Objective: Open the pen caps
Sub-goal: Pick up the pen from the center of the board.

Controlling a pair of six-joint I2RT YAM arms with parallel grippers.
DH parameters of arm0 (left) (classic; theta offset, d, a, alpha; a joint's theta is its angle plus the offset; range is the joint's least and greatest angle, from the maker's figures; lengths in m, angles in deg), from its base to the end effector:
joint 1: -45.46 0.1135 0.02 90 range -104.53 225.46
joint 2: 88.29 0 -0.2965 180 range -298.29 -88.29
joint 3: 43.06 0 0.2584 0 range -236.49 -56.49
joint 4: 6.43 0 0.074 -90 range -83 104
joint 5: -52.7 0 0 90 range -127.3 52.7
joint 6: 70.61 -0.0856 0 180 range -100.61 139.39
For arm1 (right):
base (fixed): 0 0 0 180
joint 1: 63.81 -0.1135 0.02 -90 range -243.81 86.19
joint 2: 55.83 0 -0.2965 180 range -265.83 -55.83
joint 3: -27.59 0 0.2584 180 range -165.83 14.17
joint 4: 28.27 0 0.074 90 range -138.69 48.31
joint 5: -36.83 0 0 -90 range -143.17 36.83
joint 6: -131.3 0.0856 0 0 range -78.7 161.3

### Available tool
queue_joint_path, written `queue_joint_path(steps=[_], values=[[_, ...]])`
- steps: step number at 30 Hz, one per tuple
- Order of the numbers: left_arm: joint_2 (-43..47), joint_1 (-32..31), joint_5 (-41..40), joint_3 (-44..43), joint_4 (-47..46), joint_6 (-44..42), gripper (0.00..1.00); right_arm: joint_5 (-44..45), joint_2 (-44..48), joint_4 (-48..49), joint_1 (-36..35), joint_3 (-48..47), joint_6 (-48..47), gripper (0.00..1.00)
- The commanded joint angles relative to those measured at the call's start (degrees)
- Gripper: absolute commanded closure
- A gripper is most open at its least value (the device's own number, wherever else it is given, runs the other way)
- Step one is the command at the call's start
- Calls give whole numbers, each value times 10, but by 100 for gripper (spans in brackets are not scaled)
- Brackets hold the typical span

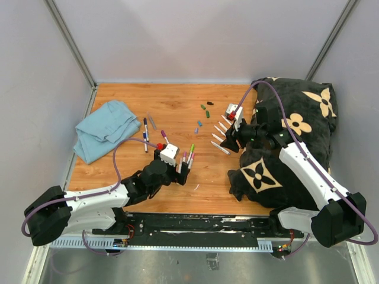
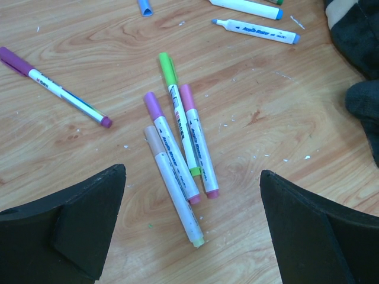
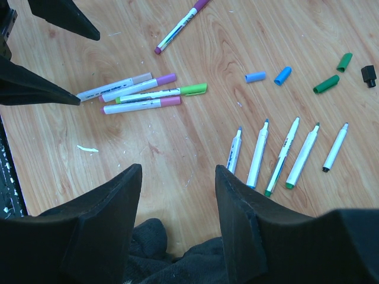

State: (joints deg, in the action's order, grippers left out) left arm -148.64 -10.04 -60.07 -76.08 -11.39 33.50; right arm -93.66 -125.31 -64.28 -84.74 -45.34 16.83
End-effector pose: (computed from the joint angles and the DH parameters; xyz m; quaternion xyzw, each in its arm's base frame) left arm 0.1657 -0.1826 0.1943 0.1851 0.8008 -0.1767 0.5416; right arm 0.2522 0.1560 0.3319 -0.4709 0.6949 0.2894 0.4600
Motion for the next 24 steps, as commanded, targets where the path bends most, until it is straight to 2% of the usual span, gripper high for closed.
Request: queue_joint_path(steps=[1, 24], values=[[-4, 12, 18, -9, -27, 7, 1, -5, -3, 4, 9, 5, -10, 46], [-20, 33, 69, -15, -26, 25, 5, -7, -3, 5, 10, 6, -9, 46]])
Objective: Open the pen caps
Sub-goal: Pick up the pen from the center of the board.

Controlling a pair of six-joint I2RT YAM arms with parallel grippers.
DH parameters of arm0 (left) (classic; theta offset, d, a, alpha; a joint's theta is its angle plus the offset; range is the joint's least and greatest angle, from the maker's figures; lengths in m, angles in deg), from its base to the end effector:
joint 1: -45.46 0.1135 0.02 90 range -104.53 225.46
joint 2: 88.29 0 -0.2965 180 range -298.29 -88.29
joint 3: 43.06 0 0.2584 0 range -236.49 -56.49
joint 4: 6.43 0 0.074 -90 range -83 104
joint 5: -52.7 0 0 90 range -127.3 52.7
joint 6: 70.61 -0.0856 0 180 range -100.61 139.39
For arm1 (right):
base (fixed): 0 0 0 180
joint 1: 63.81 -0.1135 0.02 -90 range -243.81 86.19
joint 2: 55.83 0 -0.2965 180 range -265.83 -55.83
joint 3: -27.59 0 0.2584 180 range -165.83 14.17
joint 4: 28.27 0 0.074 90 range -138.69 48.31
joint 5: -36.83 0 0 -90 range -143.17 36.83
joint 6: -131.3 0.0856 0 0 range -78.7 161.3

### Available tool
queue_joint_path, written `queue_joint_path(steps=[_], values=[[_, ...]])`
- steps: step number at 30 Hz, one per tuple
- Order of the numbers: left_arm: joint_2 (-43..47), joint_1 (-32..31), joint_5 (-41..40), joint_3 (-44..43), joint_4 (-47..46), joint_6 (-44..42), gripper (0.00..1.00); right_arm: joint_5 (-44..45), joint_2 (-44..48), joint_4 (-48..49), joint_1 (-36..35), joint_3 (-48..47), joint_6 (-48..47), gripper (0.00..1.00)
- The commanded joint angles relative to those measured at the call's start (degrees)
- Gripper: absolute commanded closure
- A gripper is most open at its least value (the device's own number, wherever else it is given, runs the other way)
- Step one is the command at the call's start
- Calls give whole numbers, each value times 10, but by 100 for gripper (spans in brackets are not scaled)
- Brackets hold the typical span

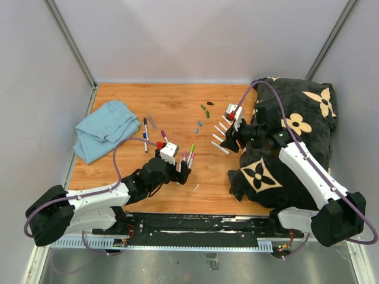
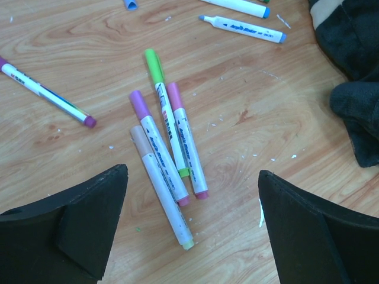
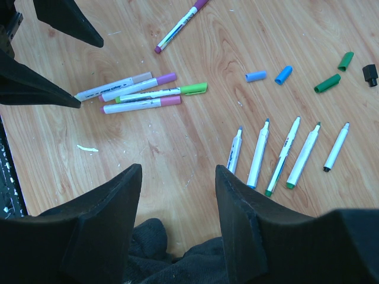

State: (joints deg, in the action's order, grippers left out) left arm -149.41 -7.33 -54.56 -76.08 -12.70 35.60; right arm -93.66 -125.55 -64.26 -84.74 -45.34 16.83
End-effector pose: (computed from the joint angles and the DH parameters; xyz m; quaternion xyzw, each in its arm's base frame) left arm 0.1710 -0.1832 0.1935 0.1771 0.8039 -0.2114 0.5270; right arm 0.2530 0.1563 0.3308 -0.4707 0.6959 0.2898 0.4584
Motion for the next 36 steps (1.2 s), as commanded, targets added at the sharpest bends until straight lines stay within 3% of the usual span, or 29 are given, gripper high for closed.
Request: queue_joint_path(steps=[1, 36], values=[[-16, 6, 14, -18, -11, 4, 5, -8, -2, 4, 10, 6, -9, 46], [-115, 45, 72, -87, -13, -20, 5, -13, -2, 4, 15, 6, -8, 46]])
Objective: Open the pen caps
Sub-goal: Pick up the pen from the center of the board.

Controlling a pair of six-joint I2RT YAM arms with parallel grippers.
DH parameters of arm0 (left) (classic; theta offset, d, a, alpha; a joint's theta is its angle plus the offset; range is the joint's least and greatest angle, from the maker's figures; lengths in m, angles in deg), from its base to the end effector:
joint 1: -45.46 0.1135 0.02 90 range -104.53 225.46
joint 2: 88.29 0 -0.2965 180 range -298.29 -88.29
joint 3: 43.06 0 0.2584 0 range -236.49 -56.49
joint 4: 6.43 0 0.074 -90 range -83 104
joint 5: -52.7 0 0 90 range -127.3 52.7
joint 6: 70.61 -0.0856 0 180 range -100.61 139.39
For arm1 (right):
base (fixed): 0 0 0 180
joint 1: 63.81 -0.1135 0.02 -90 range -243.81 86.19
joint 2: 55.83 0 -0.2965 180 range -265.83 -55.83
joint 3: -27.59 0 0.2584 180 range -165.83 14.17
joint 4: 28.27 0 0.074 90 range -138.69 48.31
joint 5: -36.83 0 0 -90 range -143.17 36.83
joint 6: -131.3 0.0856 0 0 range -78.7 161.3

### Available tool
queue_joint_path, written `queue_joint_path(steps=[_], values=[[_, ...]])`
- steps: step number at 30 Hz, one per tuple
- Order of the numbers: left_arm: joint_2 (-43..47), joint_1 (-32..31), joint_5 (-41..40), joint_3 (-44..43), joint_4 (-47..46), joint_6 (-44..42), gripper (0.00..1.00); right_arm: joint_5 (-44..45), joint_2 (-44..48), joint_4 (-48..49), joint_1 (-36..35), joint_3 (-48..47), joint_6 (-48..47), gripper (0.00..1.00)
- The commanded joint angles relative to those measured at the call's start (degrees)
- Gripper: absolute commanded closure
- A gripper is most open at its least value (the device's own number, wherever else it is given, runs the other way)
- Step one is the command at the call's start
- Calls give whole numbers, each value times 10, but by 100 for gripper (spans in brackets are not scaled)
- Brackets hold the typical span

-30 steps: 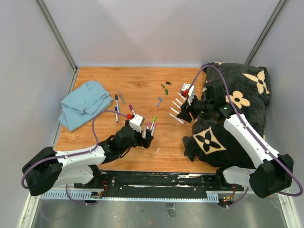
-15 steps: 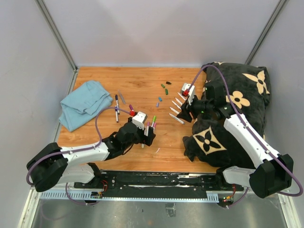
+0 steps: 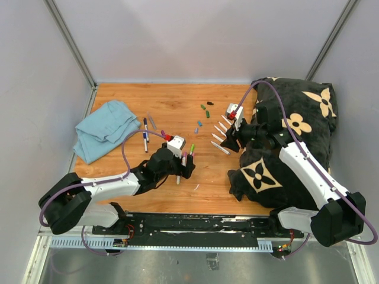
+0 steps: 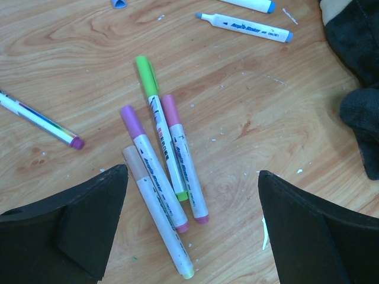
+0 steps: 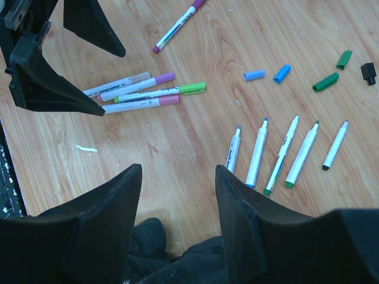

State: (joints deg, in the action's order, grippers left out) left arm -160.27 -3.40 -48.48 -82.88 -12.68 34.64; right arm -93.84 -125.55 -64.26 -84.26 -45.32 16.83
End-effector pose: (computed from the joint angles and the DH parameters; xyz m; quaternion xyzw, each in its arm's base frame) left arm 0.2027 -0.2068 0.1889 0.1944 0.8225 -0.2103 0.4914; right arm 0.2541 0.1543 0.3307 -0.4682 0.6973 0.2892 0.4593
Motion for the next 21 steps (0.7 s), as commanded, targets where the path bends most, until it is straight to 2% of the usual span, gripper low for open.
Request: queue_joint_path(steps=[1, 21], values=[[-7, 6, 12, -20, -13, -10, 5, -12, -3, 4, 10, 6, -8, 46], [-34, 18, 28, -43, -10, -16, 6, -13, -3, 4, 11, 7, -8, 46]])
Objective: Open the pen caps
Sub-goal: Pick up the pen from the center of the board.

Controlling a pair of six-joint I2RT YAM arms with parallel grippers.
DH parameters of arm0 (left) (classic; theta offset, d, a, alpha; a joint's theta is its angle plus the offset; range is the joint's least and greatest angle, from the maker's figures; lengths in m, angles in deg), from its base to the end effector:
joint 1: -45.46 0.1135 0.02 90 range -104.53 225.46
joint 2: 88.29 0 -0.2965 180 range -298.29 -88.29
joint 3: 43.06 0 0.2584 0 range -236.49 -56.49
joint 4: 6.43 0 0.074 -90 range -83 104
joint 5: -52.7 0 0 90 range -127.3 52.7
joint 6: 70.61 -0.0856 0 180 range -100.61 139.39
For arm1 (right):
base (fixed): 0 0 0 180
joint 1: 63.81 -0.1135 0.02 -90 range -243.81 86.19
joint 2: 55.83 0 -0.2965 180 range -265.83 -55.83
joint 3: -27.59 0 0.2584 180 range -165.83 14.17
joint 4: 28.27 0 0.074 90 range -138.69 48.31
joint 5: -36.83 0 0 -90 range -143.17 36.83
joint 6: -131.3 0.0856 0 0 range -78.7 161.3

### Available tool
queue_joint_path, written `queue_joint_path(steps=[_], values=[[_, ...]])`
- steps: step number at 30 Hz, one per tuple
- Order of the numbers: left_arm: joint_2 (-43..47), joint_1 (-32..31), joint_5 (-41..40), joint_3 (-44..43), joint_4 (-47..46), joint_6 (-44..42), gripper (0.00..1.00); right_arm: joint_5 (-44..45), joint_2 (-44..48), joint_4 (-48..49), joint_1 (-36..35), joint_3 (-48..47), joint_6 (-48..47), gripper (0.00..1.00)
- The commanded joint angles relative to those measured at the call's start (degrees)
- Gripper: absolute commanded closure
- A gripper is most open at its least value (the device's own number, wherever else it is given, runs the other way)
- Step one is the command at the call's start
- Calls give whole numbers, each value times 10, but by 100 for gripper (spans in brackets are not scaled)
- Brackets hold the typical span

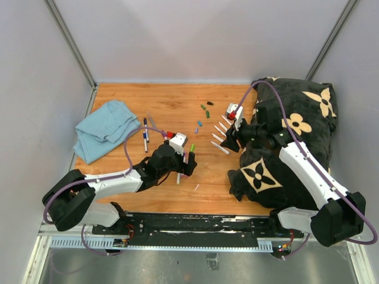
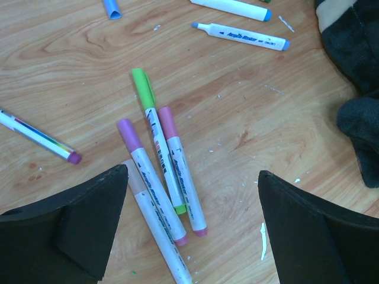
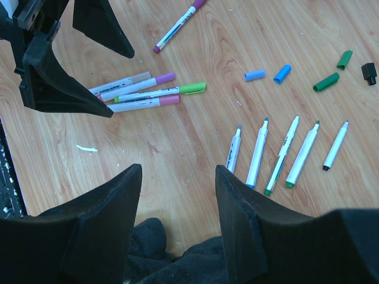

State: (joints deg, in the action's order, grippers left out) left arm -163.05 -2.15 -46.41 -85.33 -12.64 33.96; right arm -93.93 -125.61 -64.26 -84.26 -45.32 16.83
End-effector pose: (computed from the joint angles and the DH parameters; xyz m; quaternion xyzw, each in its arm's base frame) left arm 0.2137 -0.2140 0.1906 0.2006 0.8236 -0.2139 0.4854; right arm 0.2542 0.1544 0.3305 -0.4684 0.6972 0.2899 0.4587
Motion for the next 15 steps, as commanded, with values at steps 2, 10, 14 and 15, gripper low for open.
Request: queue_joint_path(steps=[2, 10, 14, 15], values=[[-7, 6, 8, -20, -10, -10, 6, -12, -3, 4, 11, 6, -8, 46], [-12, 10, 13, -24, -8, -11, 6, -13, -1, 3, 11, 6, -8, 46], [-16, 12, 14, -28, -7, -11, 6, -14, -1, 4, 11, 6, -8, 46], [-17, 12, 14, -29, -7, -11, 6, -13, -1, 3, 11, 6, -8, 46]])
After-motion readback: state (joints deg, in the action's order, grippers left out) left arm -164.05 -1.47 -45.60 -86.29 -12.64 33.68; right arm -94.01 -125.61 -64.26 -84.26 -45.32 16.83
